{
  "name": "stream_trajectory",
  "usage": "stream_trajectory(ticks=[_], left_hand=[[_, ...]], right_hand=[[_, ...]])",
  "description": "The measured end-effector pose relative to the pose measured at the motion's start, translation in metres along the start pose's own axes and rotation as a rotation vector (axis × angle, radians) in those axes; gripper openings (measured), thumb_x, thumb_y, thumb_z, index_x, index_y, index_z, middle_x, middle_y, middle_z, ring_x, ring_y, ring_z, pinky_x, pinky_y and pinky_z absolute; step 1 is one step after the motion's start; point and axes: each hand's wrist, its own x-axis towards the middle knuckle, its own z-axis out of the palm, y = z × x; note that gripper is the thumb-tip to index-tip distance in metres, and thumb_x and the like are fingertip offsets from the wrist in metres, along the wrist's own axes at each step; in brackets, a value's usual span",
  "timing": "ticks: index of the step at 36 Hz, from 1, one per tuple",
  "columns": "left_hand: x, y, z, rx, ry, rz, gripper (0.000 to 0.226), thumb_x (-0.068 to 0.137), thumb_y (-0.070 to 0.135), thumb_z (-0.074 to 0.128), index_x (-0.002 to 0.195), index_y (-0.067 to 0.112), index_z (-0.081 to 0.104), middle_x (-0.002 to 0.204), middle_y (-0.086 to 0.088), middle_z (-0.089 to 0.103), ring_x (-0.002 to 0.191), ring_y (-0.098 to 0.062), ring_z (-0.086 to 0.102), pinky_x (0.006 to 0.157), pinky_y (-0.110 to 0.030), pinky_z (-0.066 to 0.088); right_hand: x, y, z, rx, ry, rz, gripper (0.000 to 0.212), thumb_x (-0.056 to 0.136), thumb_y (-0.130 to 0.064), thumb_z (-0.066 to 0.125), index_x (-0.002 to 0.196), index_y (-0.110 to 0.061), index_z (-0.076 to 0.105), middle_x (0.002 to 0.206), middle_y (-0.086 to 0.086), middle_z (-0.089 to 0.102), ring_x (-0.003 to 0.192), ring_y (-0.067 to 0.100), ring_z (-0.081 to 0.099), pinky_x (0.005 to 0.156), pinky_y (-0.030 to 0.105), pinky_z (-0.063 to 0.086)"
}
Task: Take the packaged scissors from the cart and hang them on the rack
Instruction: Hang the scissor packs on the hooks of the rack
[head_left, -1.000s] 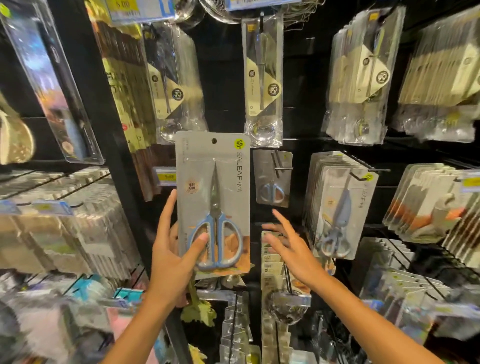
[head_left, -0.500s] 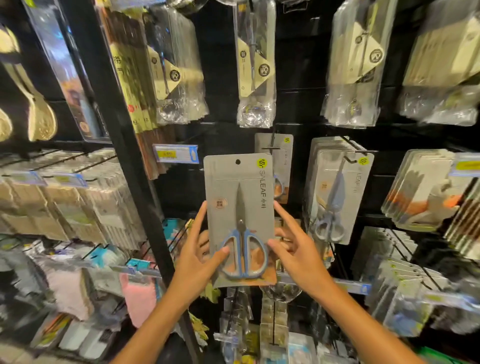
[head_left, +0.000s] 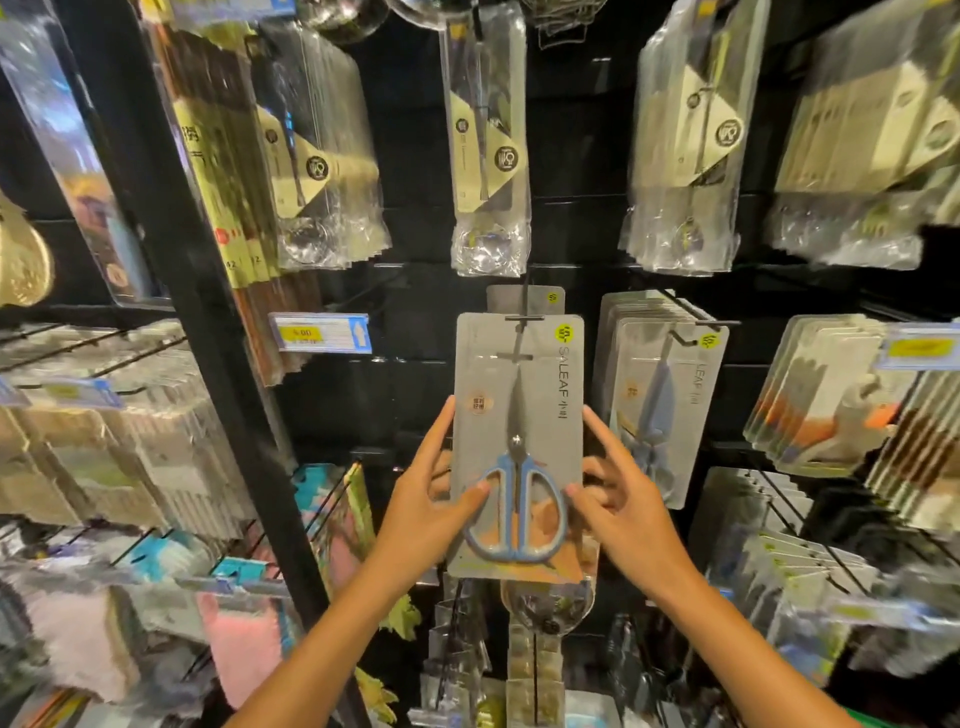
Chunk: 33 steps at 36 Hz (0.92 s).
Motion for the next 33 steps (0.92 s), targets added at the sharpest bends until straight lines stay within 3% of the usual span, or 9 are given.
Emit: stream_trajectory(ticks=[7,12,21,25,29,33], left_hand=[[0.004,-0.015,0.008,-0.060,0.009,-0.005,0.097,0.082,0.058,0.079,0.159,0.054,0.021,0.140,0.016,0.064,0.126,-0.009,0.065,0.092,-0.025,0.060],[0.005,-0.028,0.009,-0.079,0.026,0.002,0.096,0.081,0.058,0.080,0.158,0.056,0.023,0.147,0.003,0.061,0.129,-0.016,0.065,0.097,-0.036,0.060],[0.009,-0.038,0.007,-0.060,0.002,0.009,0.091,0.088,0.043,0.078,0.159,0.054,0.022,0.148,0.013,0.059,0.132,-0.011,0.061,0.097,-0.029,0.059],[0.011,-0.036,0.007,-0.066,-0.014,-0.003,0.090,0.092,0.033,0.077,0.161,0.050,0.021,0.146,0.012,0.061,0.129,-0.011,0.063,0.096,-0.030,0.059],[0.014,-0.036,0.007,-0.071,-0.027,-0.020,0.090,0.093,0.024,0.075,0.162,0.044,0.021,0.145,0.007,0.062,0.128,-0.011,0.064,0.094,-0.023,0.058],[0.025,-0.040,0.004,-0.034,-0.075,-0.066,0.092,0.093,0.028,0.074,0.161,0.050,0.017,0.135,0.023,0.066,0.122,-0.004,0.067,0.086,-0.017,0.058]], right_hand=[[-0.001,0.009,-0.002,-0.036,0.031,-0.021,0.077,0.100,-0.011,0.061,0.155,-0.052,0.027,0.120,-0.014,0.073,0.102,0.012,0.074,0.080,0.021,0.060],[-0.003,0.023,0.005,-0.030,0.021,0.001,0.077,0.102,-0.013,0.059,0.155,-0.056,0.023,0.117,-0.004,0.076,0.101,0.017,0.076,0.083,0.026,0.062],[0.000,0.033,0.006,0.069,0.055,-0.016,0.074,0.101,-0.012,0.059,0.155,-0.052,0.027,0.117,0.002,0.077,0.106,0.020,0.075,0.084,0.023,0.060],[0.001,0.033,0.004,0.056,0.052,-0.020,0.073,0.099,-0.020,0.060,0.155,-0.051,0.027,0.117,0.002,0.077,0.105,0.021,0.075,0.086,0.025,0.060],[0.006,0.038,0.003,0.038,0.044,-0.010,0.073,0.102,-0.013,0.058,0.156,-0.051,0.027,0.118,0.003,0.076,0.105,0.023,0.075,0.086,0.029,0.061],[0.014,0.042,0.003,-0.022,0.020,0.018,0.076,0.104,-0.011,0.056,0.155,-0.056,0.022,0.120,-0.004,0.075,0.109,0.016,0.073,0.086,0.025,0.061]])
